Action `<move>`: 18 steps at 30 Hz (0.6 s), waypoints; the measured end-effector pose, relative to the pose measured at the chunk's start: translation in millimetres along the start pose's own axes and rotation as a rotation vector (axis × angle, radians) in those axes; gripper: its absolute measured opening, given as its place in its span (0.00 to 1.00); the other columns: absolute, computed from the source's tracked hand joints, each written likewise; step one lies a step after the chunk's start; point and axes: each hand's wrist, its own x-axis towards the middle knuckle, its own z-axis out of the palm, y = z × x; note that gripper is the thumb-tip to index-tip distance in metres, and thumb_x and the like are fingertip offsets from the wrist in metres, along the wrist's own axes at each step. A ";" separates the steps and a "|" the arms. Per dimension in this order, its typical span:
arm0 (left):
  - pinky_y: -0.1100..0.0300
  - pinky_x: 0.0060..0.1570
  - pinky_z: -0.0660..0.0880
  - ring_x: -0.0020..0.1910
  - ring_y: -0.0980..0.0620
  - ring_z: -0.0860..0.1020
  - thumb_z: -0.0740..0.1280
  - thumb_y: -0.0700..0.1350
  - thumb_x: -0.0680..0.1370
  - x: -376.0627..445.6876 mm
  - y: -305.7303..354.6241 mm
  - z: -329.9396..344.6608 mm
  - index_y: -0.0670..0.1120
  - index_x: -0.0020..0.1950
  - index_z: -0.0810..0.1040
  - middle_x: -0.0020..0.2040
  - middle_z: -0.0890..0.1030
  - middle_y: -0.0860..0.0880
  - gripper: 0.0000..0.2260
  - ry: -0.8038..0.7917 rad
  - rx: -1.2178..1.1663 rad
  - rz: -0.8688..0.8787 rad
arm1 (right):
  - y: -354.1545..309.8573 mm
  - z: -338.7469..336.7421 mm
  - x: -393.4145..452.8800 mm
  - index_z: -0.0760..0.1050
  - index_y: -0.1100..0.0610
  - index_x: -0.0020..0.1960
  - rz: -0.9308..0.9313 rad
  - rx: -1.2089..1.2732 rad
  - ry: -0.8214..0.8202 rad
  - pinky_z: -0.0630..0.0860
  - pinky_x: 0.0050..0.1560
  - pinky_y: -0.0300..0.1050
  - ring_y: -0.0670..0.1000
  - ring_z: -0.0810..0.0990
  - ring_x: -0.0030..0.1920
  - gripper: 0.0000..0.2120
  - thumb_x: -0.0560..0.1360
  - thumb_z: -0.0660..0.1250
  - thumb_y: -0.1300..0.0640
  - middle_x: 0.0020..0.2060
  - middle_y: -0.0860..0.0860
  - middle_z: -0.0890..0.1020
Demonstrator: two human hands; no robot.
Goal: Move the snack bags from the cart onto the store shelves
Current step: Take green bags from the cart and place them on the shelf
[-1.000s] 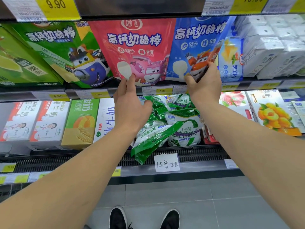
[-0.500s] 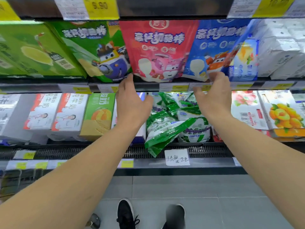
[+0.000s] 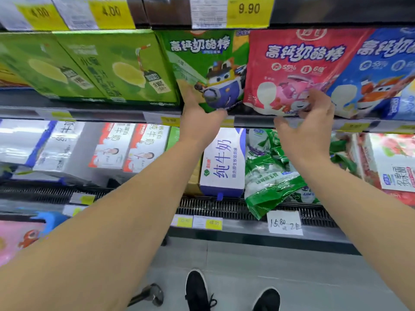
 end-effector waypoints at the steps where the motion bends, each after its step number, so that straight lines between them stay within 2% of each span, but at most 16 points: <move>1: 0.54 0.62 0.70 0.67 0.43 0.69 0.69 0.49 0.73 3.5 -0.2 -4.1 0.51 0.81 0.46 0.72 0.69 0.48 0.43 -0.015 0.006 -0.013 | 1.0 1.9 -1.0 0.63 0.57 0.71 0.013 0.002 0.005 0.70 0.62 0.46 0.53 0.71 0.62 0.31 0.73 0.72 0.55 0.67 0.54 0.65; 4: 0.49 0.67 0.68 0.70 0.43 0.66 0.69 0.51 0.71 11.2 -1.0 -13.2 0.52 0.81 0.48 0.74 0.66 0.50 0.43 -0.078 0.000 -0.043 | 4.5 5.5 -3.1 0.61 0.56 0.73 0.043 0.004 0.004 0.70 0.65 0.46 0.53 0.71 0.65 0.33 0.73 0.72 0.54 0.68 0.53 0.65; 7: 0.49 0.67 0.69 0.69 0.44 0.68 0.69 0.52 0.70 14.3 -1.2 -19.7 0.53 0.80 0.51 0.73 0.68 0.50 0.43 -0.094 0.035 -0.044 | 5.7 7.7 -2.4 0.60 0.56 0.75 0.052 -0.012 0.005 0.68 0.65 0.44 0.53 0.70 0.67 0.35 0.73 0.72 0.53 0.70 0.53 0.66; 9: 0.48 0.65 0.70 0.67 0.43 0.69 0.67 0.55 0.65 16.5 -1.9 -23.0 0.54 0.79 0.54 0.71 0.71 0.49 0.44 -0.095 0.069 -0.044 | 6.4 10.2 -1.3 0.58 0.55 0.76 0.070 -0.012 -0.008 0.67 0.64 0.42 0.52 0.69 0.68 0.36 0.73 0.72 0.52 0.71 0.53 0.66; 11: 0.48 0.63 0.73 0.64 0.43 0.72 0.67 0.55 0.64 17.5 -5.1 -23.8 0.53 0.77 0.58 0.68 0.74 0.48 0.42 -0.094 0.058 -0.039 | 8.3 11.7 -0.8 0.57 0.54 0.76 0.085 -0.001 -0.015 0.68 0.66 0.45 0.53 0.69 0.68 0.38 0.73 0.72 0.52 0.71 0.53 0.67; 16: 0.53 0.54 0.75 0.58 0.47 0.77 0.67 0.51 0.65 14.7 -18.2 -24.5 0.48 0.71 0.67 0.62 0.78 0.50 0.34 -0.068 0.066 0.047 | 12.4 11.6 0.4 0.56 0.54 0.77 0.106 -0.010 -0.032 0.63 0.63 0.38 0.51 0.68 0.69 0.40 0.72 0.73 0.52 0.72 0.52 0.66; 18: 0.54 0.52 0.77 0.54 0.50 0.78 0.67 0.51 0.67 9.2 -19.0 -25.2 0.50 0.73 0.67 0.59 0.79 0.52 0.33 -0.064 0.111 0.062 | 12.5 9.1 -0.9 0.56 0.54 0.77 0.114 -0.026 -0.028 0.62 0.64 0.39 0.51 0.67 0.70 0.40 0.72 0.73 0.51 0.72 0.51 0.66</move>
